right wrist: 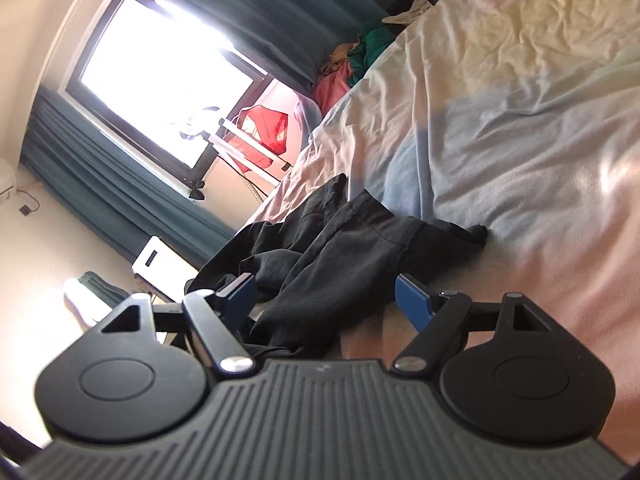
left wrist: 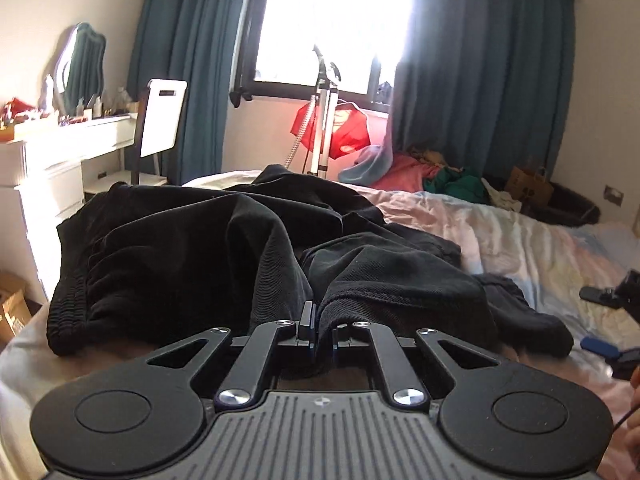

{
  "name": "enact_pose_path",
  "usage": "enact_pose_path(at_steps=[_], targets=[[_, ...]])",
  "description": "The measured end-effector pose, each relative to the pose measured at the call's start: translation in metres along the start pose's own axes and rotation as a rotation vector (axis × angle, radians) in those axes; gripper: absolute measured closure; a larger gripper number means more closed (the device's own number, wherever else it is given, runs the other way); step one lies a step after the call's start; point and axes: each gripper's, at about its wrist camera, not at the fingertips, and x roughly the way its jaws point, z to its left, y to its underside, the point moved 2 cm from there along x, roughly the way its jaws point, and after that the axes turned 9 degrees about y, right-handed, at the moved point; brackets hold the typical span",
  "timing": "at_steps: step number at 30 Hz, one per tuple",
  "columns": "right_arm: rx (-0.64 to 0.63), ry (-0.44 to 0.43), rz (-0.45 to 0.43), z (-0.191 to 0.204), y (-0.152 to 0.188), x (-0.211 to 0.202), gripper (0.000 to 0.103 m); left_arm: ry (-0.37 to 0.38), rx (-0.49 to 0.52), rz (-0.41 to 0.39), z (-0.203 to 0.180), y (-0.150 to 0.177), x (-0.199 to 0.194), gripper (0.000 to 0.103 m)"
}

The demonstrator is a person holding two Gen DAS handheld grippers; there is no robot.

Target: Fold clothes

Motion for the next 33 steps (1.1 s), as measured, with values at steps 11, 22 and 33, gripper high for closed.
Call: enact_pose_path(at_steps=[11,22,33], targets=[[0.102,0.110,0.159,-0.025,0.013,0.061,0.024,-0.070,-0.248,-0.021,0.062,0.003,-0.021,0.096],[0.099,0.131,0.046,-0.006,-0.037,0.083,0.090,-0.024,-0.176,-0.052,0.048,-0.002,-0.005,0.096],[-0.026,0.321,-0.189,-0.011,-0.154,0.013,0.086,0.156,0.161,0.046,-0.046,0.029,0.011,0.095]])
